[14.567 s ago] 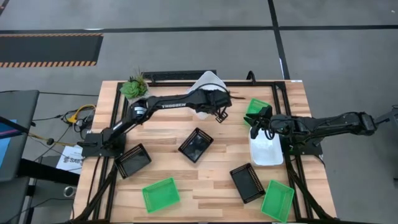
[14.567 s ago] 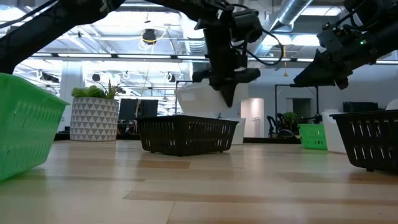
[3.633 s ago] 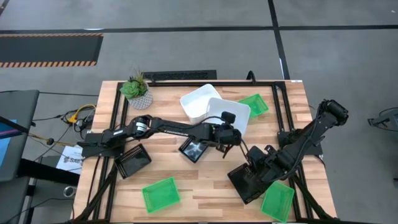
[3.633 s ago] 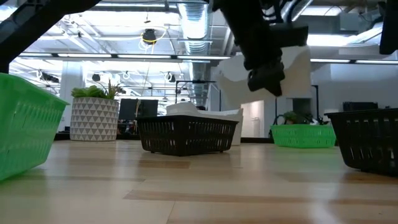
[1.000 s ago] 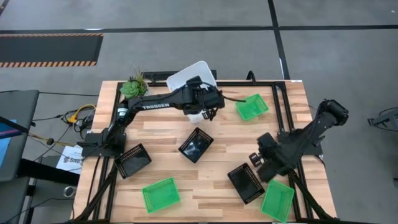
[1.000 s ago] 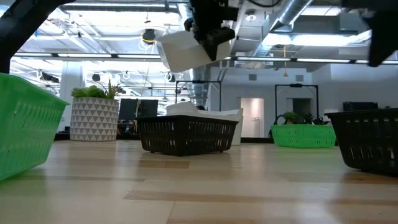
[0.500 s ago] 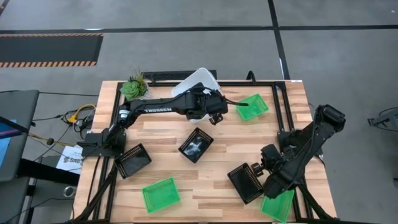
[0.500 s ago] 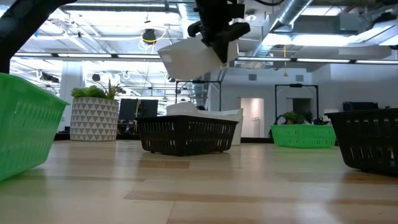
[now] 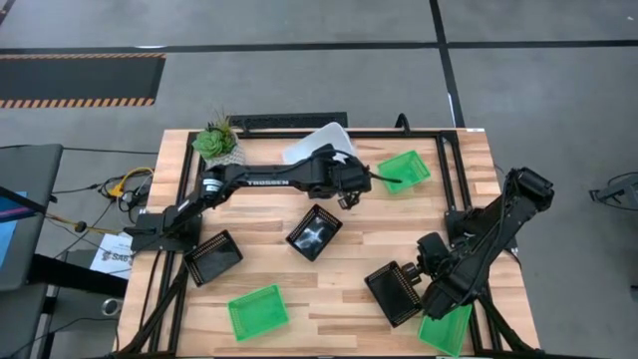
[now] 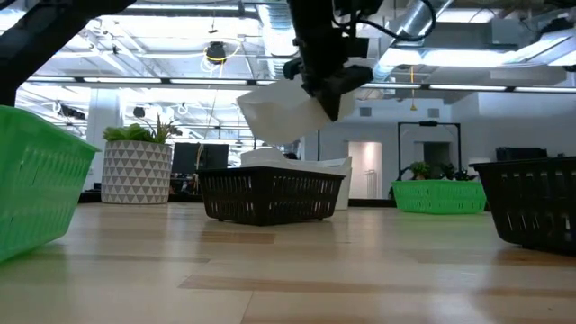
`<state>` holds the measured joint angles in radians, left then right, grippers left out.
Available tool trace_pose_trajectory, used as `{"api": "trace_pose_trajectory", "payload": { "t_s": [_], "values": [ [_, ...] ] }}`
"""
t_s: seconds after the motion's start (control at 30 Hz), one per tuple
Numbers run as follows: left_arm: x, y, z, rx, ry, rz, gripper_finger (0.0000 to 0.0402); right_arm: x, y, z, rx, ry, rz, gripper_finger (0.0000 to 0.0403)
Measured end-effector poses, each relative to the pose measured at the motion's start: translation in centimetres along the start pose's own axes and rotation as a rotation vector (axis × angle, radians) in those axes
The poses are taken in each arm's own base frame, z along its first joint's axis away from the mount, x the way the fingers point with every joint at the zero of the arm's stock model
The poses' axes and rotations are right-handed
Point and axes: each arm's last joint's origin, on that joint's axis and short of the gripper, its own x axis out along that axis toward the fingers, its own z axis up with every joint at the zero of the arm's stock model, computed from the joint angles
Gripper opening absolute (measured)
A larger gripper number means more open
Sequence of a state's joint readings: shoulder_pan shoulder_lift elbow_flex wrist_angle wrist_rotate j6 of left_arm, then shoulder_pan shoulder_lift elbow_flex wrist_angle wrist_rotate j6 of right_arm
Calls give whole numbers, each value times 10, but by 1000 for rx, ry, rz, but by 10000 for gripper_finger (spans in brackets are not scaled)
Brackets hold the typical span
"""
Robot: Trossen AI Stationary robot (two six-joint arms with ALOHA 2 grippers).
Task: Stack baskets by color
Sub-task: Stack the bottom white bin on top of the top white bin
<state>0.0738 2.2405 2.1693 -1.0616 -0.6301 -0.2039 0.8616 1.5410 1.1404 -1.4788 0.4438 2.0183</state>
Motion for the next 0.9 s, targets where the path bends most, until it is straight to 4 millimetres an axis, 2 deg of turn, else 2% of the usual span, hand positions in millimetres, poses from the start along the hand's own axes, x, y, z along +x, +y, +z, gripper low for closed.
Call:
{"api": "trace_pose_trajectory", "payload": {
  "t_s": [0.27, 0.43, 0.9],
  "values": [
    [18, 8, -4, 15, 70, -2, 0, 0, 0, 0, -3, 0, -1, 63],
    [37, 13, -8, 16, 137, -16, 0, 0, 0, 0, -4, -1, -2, 63],
    [52, 30, -9, 3, 192, -72, 0, 0, 0, 0, -11, 0, -1, 63]
  ]
}}
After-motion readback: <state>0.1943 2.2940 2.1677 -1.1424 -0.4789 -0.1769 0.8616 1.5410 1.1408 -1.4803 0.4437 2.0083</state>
